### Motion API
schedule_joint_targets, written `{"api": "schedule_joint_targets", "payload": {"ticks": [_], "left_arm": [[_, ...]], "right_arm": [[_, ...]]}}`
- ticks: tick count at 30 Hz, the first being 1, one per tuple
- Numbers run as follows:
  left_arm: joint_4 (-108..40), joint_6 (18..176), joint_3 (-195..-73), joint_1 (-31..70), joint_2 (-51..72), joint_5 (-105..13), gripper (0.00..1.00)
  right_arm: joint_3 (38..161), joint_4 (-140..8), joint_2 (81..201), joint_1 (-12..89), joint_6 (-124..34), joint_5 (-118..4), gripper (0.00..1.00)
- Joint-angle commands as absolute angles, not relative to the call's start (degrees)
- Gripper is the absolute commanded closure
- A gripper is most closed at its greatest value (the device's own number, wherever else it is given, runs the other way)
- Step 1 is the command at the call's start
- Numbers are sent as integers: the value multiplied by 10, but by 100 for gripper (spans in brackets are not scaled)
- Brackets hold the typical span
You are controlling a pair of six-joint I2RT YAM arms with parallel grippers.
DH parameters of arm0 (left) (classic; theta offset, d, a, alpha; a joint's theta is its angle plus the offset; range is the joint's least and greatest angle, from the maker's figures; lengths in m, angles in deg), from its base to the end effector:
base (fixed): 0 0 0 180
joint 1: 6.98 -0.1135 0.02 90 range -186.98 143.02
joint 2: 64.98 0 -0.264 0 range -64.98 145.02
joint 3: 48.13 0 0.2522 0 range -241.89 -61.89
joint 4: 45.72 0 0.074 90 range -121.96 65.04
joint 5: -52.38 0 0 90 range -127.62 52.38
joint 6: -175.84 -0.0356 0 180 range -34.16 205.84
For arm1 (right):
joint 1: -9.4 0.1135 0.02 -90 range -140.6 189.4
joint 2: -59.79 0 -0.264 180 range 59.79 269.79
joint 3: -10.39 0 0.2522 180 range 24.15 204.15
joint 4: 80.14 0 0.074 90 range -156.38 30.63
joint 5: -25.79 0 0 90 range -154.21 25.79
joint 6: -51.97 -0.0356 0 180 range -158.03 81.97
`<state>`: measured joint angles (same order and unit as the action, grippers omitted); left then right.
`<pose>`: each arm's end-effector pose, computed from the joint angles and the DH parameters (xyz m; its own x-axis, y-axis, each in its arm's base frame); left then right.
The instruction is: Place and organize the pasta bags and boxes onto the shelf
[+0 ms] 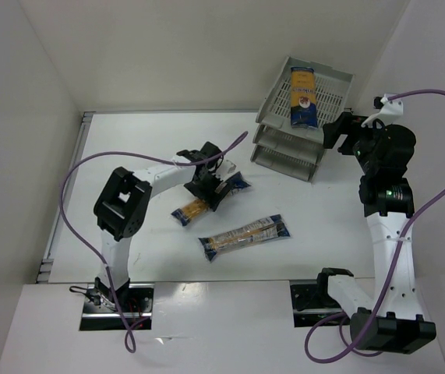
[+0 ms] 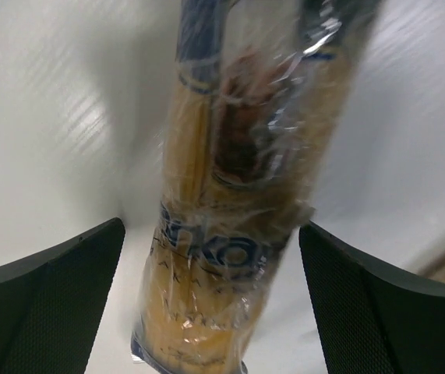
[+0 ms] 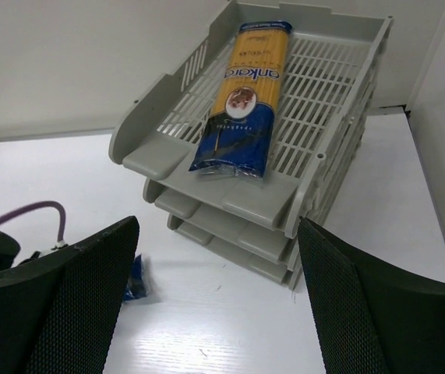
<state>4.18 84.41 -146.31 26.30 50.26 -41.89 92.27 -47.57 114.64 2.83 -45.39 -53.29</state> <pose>0.3468 -0.2308 0.1775 -0.7548 0.5252 -0.3930 0.5906 0.8048 -0.0587 0.2006 -0.0163 0.4335 -0.1047 0.1387 -0.9848 -0.0621 0.9874 0.1456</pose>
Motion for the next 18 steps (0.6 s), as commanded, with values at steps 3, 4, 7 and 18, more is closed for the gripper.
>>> {"api": "schedule_joint_targets", "payload": {"ticks": [3,4,7,18], "left_arm": [[81,801,-1435,265,506,-353,0],[81,788,-1424,265,492,-352,0],[81,779,-1390,265,480,-347,0],[38,784,-1396,265,468,-555,100]], "right_arm": [[932,-509,1145,28,-431,-525,12],[932,-509,1145,28,-431,-525,12],[921,-515,1151,28,-437,-525,12],[921,-520,1156,28,-431,-503,17]]}}
